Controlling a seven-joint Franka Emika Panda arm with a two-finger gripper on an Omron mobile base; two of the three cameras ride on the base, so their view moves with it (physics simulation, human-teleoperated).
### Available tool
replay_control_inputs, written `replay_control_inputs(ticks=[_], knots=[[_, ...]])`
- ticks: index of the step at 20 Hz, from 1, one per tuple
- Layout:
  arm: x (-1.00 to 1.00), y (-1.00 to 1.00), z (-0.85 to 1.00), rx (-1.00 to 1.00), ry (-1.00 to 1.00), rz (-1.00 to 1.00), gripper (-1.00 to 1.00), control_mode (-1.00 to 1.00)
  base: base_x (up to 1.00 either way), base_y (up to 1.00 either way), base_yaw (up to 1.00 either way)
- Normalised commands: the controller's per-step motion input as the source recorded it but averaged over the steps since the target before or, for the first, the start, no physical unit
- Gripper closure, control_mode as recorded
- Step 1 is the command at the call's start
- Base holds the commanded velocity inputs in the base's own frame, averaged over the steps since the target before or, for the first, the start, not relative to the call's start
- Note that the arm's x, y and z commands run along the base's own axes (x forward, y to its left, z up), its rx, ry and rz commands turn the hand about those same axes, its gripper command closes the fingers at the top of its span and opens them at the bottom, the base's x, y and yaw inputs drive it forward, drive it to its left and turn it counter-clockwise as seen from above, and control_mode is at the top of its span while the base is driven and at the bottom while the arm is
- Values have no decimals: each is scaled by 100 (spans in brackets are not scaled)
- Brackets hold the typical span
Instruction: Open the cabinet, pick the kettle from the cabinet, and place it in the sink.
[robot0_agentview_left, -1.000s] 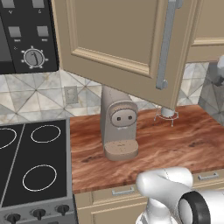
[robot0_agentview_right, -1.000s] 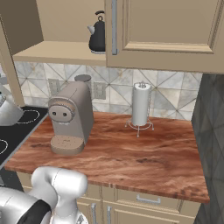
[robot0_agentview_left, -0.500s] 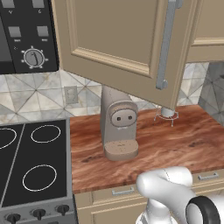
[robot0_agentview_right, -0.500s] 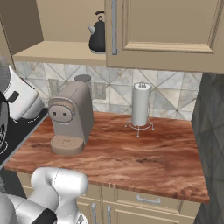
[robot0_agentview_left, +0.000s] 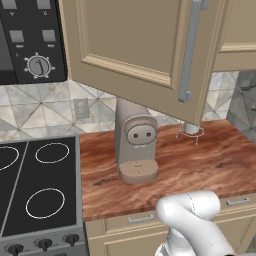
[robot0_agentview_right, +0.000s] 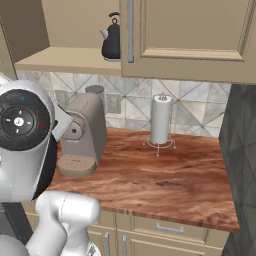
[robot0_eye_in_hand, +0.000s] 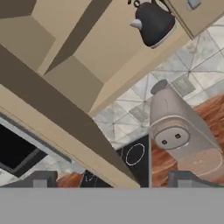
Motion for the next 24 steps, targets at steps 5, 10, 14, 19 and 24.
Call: replay_control_inputs(ticks=[5,10,14,19,24], knots=[[54,-10,-6,20,2,2,-100,-100,0,0,0],[43,-2,-4,19,3,6,-100,-100,0,0,0],[37,4,-7,15,2,10,-100,-100,0,0,0],[25,2,0,9,11,16,-100,-100,0,0,0],[7,5,8,0,18,13,-100,-100,0,0,0]])
